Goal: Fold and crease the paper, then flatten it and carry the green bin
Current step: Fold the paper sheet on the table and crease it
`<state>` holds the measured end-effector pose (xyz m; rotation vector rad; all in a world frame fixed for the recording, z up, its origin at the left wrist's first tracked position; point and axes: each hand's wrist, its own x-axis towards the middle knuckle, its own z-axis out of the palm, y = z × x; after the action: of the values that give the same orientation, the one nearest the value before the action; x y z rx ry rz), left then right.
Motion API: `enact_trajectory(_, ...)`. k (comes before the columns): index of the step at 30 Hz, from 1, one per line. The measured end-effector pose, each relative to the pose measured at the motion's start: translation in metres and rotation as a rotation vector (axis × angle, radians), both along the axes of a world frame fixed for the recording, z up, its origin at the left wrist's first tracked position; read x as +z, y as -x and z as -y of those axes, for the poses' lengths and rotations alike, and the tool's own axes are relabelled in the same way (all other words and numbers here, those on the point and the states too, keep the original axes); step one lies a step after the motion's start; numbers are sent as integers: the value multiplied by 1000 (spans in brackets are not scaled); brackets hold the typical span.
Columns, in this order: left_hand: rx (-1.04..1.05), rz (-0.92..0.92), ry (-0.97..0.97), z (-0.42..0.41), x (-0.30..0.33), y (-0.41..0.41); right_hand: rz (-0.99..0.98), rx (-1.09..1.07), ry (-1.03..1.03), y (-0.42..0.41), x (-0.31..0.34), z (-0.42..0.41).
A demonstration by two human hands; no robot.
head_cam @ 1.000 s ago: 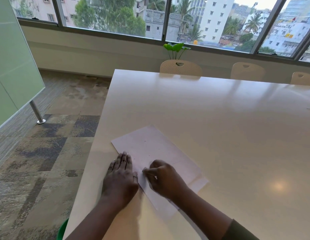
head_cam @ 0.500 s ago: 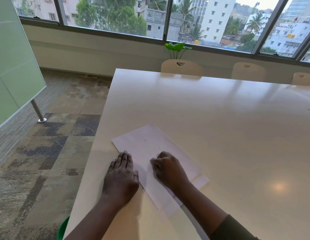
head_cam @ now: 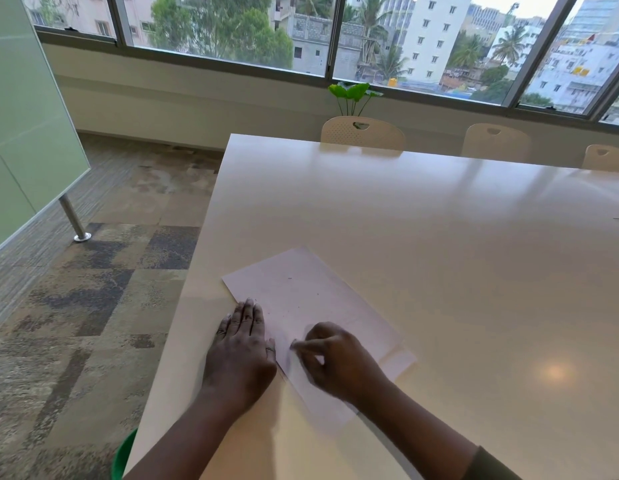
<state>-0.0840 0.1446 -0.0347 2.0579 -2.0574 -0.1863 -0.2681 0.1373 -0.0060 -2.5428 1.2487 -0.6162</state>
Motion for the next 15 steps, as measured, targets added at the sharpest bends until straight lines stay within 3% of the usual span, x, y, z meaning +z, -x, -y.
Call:
enact_trajectory(4,6,0,7,0,-1,-1,54,-191,63,11,-2,19)
enact_trajectory(8,2,-4,9,-1,0,0,12,-23,6,-4,-4,-3)
enact_trajectory(12,2,6,6,-2,0,0,54,-162,33,13,-4,17)
enact_trajectory(15,1,13,-3,-2,1,0,48,-94,33,-7,-2,9)
